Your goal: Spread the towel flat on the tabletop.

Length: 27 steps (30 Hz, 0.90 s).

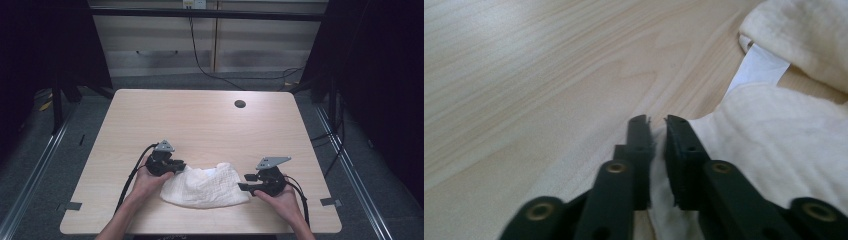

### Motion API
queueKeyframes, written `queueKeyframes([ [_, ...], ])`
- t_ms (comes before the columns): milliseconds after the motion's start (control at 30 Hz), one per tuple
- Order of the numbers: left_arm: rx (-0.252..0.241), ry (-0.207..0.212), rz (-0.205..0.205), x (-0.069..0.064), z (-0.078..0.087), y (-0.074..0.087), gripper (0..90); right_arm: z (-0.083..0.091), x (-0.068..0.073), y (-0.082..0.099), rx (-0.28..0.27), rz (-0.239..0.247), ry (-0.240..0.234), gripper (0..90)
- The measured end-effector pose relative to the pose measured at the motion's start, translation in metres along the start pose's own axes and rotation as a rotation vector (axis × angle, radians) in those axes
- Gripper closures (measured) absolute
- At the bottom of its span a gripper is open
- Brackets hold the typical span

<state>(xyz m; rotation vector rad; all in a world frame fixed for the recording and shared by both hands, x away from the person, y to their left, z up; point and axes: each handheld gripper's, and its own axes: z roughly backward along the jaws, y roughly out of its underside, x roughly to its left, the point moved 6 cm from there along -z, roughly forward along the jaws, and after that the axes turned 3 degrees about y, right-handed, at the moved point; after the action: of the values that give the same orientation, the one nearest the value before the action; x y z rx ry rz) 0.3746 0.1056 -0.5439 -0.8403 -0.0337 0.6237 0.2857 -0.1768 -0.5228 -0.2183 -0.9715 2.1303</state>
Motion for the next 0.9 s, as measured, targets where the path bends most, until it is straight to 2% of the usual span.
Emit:
queueKeyframes([
  [100, -0.001, -0.001, -0.018, -0.002, 0.001, 0.002, 86.6, 0.000, -0.001, 0.000, -0.001, -0.005, 0.002, 54.7],
  [167, -0.006, 0.006, -0.006, -0.002, 0.003, 0.002, 87.6, 0.000, -0.002, 0.001, 0.003, -0.002, 0.004, 54.4],
  [300, -0.080, 0.029, -0.001, -0.008, 0.015, -0.008, 87.8, 0.000, -0.003, 0.001, 0.004, -0.008, 0.008, 53.8],
  [333, -0.123, 0.034, -0.005, -0.011, 0.024, -0.014, 87.8, 0.001, -0.004, 0.001, 0.005, -0.013, 0.012, 53.6],
  [400, -0.140, 0.035, -0.011, -0.013, 0.030, -0.017, 87.8, 0.001, -0.004, 0.001, 0.003, -0.016, 0.012, 53.5],
  [433, -0.178, 0.031, -0.019, -0.017, 0.041, -0.022, 87.8, 0.002, -0.005, 0.000, -0.005, -0.018, 0.013, 53.4],
  [467, -0.178, 0.031, -0.019, -0.017, 0.041, -0.022, 87.8, 0.002, -0.005, 0.000, -0.005, -0.018, 0.013, 53.4],
  [700, -0.284, 0.031, -0.065, -0.030, 0.077, -0.044, 87.8, 0.002, -0.005, -0.001, -0.001, -0.019, 0.021, 53.0],
  [767, -0.296, 0.032, -0.069, -0.032, 0.080, -0.046, 87.8, 0.002, -0.005, -0.002, 0.000, -0.020, 0.024, 52.9],
  [867, -0.317, 0.025, -0.097, -0.039, 0.086, -0.059, 87.8, 0.003, -0.006, -0.003, -0.009, -0.018, 0.025, 52.7],
  [900, -0.322, 0.021, -0.112, -0.041, 0.090, -0.070, 87.8, 0.003, -0.007, -0.004, -0.013, -0.025, 0.022, 52.6],
])
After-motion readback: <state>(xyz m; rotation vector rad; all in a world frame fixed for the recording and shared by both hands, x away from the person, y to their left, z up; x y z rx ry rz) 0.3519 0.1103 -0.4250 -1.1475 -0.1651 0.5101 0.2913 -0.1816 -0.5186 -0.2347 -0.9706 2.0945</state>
